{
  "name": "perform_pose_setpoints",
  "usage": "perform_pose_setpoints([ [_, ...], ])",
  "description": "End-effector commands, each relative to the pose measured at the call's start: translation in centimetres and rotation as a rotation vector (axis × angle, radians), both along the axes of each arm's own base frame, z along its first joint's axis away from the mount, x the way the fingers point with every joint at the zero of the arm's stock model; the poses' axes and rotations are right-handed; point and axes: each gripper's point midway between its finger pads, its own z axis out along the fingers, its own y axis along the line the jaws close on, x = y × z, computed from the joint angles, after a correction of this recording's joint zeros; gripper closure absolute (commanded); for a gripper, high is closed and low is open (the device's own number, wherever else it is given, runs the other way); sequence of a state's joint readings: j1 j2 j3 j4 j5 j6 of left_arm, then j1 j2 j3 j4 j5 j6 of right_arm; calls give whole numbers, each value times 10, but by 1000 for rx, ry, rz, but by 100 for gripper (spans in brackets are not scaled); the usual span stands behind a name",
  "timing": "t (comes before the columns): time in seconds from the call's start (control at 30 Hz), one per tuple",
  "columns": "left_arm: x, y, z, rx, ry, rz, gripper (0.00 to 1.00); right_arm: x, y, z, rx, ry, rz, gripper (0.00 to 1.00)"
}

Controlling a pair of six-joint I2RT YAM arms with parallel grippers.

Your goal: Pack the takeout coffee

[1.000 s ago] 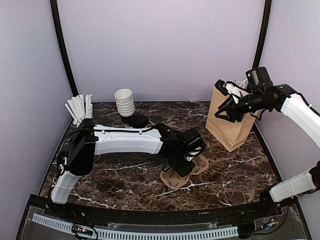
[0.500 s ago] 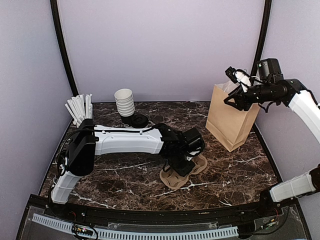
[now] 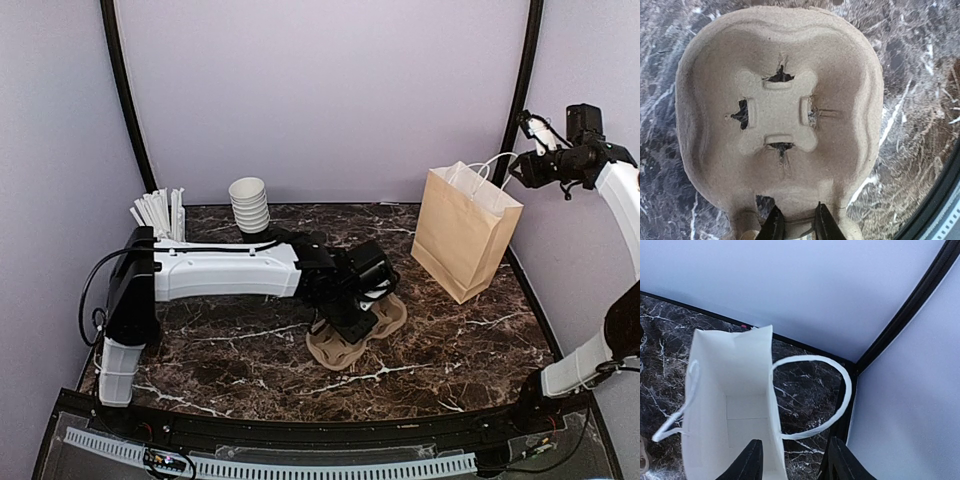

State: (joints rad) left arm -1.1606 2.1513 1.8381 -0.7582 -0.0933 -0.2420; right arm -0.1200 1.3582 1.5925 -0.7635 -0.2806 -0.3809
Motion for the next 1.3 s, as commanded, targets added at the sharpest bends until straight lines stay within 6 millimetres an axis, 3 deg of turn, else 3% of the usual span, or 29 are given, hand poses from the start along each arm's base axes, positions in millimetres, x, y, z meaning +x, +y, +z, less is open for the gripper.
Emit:
perform_pose_setpoints([
  [0.0, 3, 5, 50, -133, -38, -21, 82, 11, -6, -11, 32, 36, -2, 53],
  [0.03, 3, 3, 62, -175, -52, -27, 82, 13, -7, -15, 32, 46, 0, 51],
  [0.37, -3, 18, 89, -256, -63, -55, 81, 36, -1, -51, 98, 179, 38, 50],
  [0.57, -10, 22, 101, -293, -55, -80, 81, 44, 7, -69, 139, 262, 91, 60],
  [0.77, -10, 29, 121, -329, -88, -88, 81, 41, 17, -71, 163, 294, 153, 84],
  [0.93, -4, 42, 153, -371, -147, -91, 81, 22, 40, -51, 183, 243, 286, 100],
  [1.03, 2, 55, 182, -403, -215, -76, 81, 3, 62, -40, 161, 209, 386, 100],
  [1.27, 3, 78, 242, -492, -355, -86, 81, -60, 137, -32, 114, 192, 660, 100],
])
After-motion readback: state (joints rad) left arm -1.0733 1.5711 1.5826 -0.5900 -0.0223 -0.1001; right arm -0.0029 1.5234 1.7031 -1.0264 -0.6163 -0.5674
